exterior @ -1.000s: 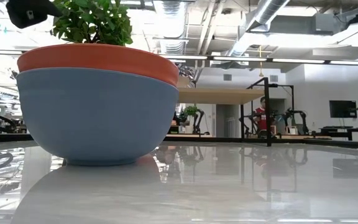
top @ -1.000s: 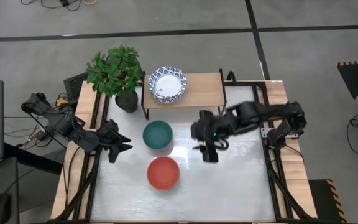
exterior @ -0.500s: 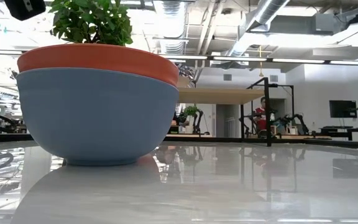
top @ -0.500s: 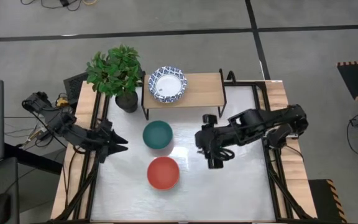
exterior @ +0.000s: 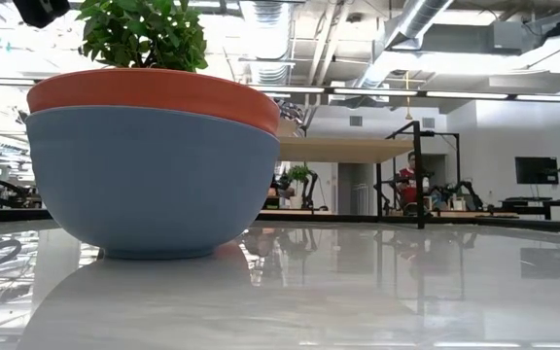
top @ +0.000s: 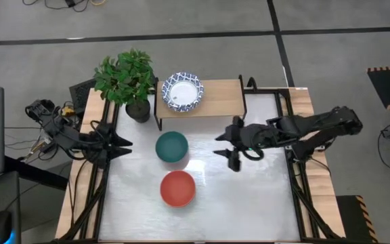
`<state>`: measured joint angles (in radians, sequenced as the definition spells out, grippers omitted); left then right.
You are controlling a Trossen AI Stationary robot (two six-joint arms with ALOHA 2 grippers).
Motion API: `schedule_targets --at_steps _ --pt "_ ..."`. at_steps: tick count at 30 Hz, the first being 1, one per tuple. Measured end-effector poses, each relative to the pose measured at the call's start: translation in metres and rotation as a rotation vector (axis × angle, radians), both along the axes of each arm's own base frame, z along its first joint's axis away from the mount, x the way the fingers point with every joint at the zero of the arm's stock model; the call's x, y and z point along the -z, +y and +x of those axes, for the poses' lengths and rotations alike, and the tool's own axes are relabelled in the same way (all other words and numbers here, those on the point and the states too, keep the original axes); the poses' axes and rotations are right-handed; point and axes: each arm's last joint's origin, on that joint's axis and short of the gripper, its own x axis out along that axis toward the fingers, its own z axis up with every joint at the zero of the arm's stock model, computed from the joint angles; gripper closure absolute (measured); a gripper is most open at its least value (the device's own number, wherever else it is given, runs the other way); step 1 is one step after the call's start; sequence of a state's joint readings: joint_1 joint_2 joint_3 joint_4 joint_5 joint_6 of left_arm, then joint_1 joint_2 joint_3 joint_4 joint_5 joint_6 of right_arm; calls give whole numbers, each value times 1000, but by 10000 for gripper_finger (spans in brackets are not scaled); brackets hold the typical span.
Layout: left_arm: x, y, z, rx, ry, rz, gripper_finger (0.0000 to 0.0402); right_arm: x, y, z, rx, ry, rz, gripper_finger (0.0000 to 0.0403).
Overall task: Place and stack bowls onto a shelf
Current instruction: Put the dark green bowl on the shelf
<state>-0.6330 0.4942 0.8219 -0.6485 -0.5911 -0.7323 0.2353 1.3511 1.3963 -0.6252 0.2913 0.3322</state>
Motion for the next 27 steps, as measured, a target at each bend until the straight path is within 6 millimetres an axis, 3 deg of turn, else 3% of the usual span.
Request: schedule_targets --at_steps 4,15,21,27 --pt "0 0 0 2 0 22 243 27 -10 23 95 -77 94 149" --pt "7 3 -2 -50 54 63 243 137 -25 93 335 193 184 149" --pt "7 4 -2 -77 50 49 243 164 -30 122 364 223 155 149" --pt "7 4 -2 -85 49 33 243 161 -34 143 342 223 100 149"
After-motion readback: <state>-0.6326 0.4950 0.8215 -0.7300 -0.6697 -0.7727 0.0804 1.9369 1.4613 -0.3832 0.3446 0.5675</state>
